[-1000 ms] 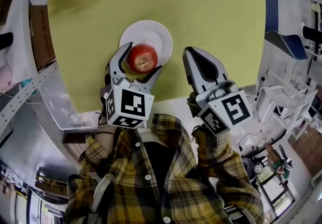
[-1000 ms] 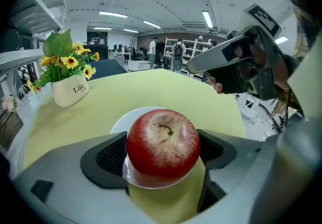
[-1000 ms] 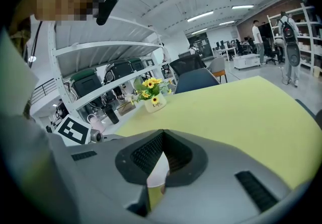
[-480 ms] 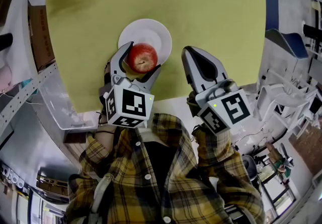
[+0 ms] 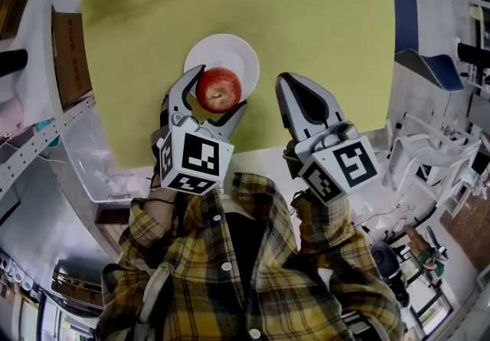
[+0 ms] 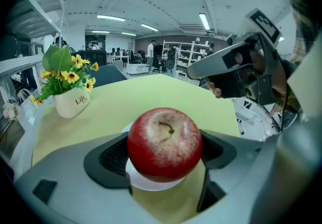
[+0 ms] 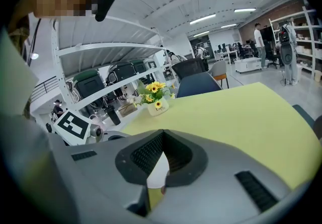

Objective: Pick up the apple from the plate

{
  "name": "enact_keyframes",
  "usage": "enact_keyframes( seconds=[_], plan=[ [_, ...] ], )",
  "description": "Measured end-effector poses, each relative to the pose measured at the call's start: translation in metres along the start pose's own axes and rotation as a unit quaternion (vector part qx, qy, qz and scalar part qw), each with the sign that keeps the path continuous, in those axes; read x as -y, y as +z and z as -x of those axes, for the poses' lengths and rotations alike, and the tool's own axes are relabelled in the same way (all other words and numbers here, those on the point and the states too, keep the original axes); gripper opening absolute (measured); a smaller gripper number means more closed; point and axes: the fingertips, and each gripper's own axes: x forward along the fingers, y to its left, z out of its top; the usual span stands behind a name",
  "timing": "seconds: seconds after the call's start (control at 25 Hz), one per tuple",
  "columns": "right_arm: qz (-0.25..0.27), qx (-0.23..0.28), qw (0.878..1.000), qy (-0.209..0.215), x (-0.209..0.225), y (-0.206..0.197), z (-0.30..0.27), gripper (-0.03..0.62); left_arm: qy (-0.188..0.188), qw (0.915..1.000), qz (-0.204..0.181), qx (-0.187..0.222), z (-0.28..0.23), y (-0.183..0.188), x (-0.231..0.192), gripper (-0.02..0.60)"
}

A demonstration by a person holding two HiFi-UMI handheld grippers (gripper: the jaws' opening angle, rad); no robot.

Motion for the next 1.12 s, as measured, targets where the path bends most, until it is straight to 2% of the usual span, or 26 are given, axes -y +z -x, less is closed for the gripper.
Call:
enact_keyframes(
  seconds=[0.52, 1.12],
  plan=[
    [0.037, 0.049, 0.997, 0.037, -0.048, 0.053, 0.035, -0.003, 0.025, 0.9986, -0.021, 0.042, 0.056, 0.061, 0.004, 0.414],
    [0.062, 0.089, 0.994, 0.035, -0.065, 0.092, 0.067, -0.003, 0.028, 0.9939, -0.032, 0.101, 0.115, 0.118, 0.013, 0.414]
  ],
)
